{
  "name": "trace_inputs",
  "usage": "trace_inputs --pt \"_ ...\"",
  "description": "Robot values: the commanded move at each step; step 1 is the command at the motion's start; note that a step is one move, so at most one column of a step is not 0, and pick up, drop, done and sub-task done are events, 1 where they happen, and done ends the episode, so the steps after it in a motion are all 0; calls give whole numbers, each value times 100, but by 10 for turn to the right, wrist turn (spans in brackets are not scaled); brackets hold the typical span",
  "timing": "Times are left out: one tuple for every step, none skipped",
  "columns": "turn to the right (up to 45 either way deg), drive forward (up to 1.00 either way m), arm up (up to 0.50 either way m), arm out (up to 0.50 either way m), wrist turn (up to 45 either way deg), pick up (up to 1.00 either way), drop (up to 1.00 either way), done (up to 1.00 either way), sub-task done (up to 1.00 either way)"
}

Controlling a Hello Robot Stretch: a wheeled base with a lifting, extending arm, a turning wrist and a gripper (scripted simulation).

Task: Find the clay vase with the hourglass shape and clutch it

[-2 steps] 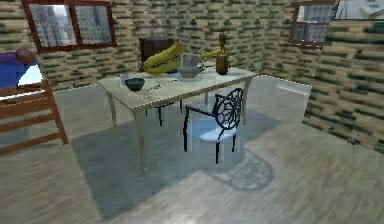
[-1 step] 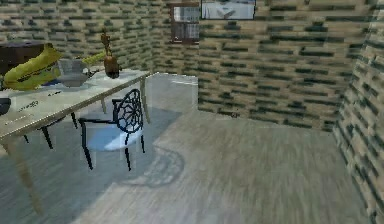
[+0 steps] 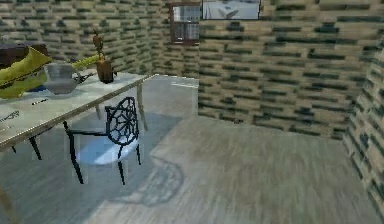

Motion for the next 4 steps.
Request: trace_inputs --pt "0 100 0 0 0 0 0 0 0" --pt "60 0 0 0 0 0 0 0 0" --pt "0 80 0 0 0 0 0 0 0" --pt "-120 0 0 0 0 0 0 0 0"
